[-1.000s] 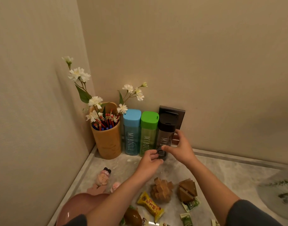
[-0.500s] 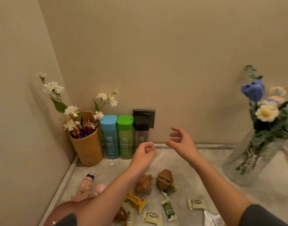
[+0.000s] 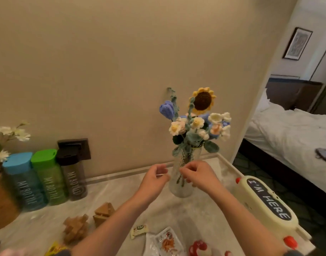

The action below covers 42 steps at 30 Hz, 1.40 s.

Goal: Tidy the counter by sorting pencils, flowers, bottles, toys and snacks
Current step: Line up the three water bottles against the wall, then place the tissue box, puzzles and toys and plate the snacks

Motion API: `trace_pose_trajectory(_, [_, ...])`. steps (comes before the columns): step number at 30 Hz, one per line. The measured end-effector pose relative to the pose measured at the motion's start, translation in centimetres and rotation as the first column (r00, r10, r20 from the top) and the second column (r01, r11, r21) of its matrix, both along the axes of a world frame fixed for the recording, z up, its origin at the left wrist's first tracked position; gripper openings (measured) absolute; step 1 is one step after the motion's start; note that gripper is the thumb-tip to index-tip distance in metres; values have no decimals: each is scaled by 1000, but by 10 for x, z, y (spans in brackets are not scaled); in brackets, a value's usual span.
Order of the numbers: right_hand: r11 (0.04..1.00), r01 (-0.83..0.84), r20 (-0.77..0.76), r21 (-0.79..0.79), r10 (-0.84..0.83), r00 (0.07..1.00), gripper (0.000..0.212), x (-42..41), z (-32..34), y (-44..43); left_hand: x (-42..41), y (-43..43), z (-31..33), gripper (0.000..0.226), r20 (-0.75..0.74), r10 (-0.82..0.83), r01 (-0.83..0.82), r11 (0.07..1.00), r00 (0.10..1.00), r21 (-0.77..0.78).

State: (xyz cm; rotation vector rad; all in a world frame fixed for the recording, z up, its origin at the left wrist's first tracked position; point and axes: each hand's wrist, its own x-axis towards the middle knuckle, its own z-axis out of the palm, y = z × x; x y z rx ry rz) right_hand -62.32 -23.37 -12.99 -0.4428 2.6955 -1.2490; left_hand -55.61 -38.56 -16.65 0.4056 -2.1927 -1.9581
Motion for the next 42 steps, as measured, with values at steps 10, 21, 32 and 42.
trace_pose_trajectory(10, [997,11,21,-71,-9,1000,40,-76,-20,38,-49,46,1,61,38,121,-120,992,992,-46])
trace_pose_trajectory(21, [889,-189,67,-418,237,969,52,-114,-33,32,-75,70,-3,55,147,233,-222,971,961,-89])
trace_pose_trajectory(32, [801,-386,17,-457,441,897,71,-149,-31,60,-90,92,0,51,161,250,-248,968,955,-35])
trace_pose_trajectory(42, [873,-176,-27,-455,185,982,55,-173,-30,114,-142,139,10,53,109,23,-30,998,994,60])
